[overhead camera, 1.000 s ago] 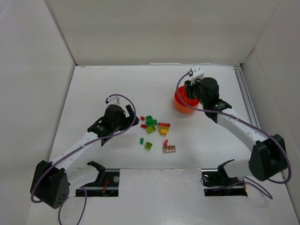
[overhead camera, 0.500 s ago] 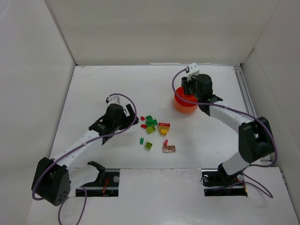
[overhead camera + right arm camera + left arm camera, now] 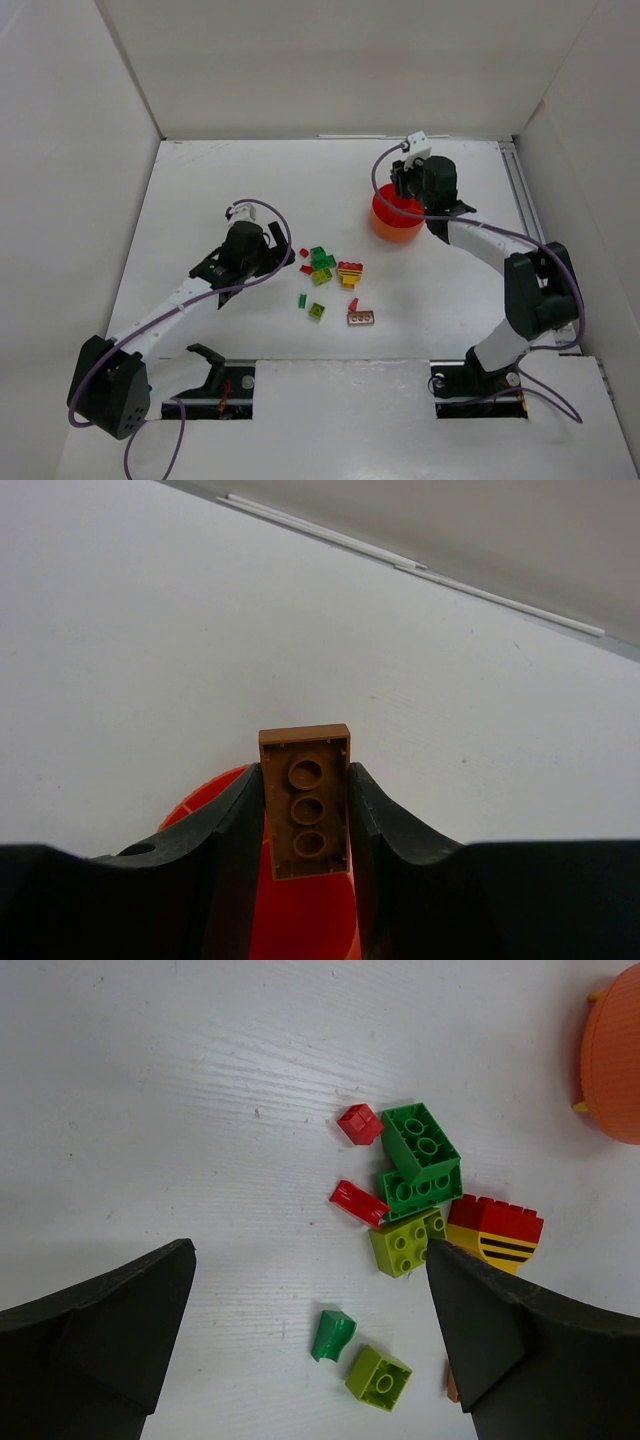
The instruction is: Sort the legos into containers by color
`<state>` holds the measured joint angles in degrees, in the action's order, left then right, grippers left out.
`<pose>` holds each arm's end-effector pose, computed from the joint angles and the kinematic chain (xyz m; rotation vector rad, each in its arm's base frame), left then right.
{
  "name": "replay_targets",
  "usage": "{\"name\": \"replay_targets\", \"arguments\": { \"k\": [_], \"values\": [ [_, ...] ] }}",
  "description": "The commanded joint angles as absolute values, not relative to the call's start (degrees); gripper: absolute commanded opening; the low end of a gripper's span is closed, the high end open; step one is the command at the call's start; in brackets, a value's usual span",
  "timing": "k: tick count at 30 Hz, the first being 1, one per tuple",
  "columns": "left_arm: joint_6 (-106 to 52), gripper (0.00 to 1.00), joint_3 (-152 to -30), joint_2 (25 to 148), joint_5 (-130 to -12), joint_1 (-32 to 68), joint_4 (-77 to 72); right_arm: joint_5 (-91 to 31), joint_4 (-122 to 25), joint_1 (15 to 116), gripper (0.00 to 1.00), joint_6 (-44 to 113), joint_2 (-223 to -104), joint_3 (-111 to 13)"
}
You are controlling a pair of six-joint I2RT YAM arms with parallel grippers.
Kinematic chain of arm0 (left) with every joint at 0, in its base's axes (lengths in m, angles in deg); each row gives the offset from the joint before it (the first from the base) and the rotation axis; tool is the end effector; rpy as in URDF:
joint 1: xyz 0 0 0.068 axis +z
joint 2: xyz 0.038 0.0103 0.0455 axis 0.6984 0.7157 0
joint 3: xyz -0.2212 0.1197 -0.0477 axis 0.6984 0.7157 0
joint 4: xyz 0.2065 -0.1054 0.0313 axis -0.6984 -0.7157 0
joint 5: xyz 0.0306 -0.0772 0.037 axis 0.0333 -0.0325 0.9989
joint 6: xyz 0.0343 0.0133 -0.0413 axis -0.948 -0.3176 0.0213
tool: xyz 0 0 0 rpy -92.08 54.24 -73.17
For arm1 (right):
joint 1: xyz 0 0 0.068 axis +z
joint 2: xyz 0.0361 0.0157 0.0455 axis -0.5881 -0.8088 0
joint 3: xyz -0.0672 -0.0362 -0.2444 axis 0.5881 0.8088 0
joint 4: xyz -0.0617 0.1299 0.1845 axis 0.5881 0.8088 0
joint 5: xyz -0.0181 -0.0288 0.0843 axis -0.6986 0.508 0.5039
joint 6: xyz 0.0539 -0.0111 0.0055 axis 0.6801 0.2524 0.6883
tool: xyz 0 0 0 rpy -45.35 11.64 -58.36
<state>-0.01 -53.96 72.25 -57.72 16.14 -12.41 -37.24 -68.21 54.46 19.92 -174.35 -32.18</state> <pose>0.1902 -0.0980 0.2282 -0.2437 2.1934 -0.5679 0.3320 0.1106 0.2643 -0.4144 1.7730 0.1286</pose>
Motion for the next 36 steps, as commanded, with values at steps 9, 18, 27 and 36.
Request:
{"name": "replay_targets", "arguments": {
  "k": [9, 18, 27, 36],
  "values": [
    [-0.23, 1.00, -54.62, 70.83, -56.65, 15.82, -11.71, -36.37, -72.82, 54.39, 0.33, 22.22, -174.58, -29.01],
    [-0.23, 1.00, -54.10, 70.30, -57.18, 15.82, -11.71, -36.29, -73.44, 54.39, 0.51, 23.36, -171.51, -24.97],
    [-0.23, 1.00, -53.56, 68.45, -58.93, 15.82, -11.71, -34.01, -73.44, 54.39, 0.67, 23.36, -164.31, -22.60],
    [-0.76, 1.00, -53.56, 71.71, -64.56, 15.30, -9.61, -36.10, -57.91, 60.17, 0.84, 25.73, -153.41, -21.28]
  ]
}}
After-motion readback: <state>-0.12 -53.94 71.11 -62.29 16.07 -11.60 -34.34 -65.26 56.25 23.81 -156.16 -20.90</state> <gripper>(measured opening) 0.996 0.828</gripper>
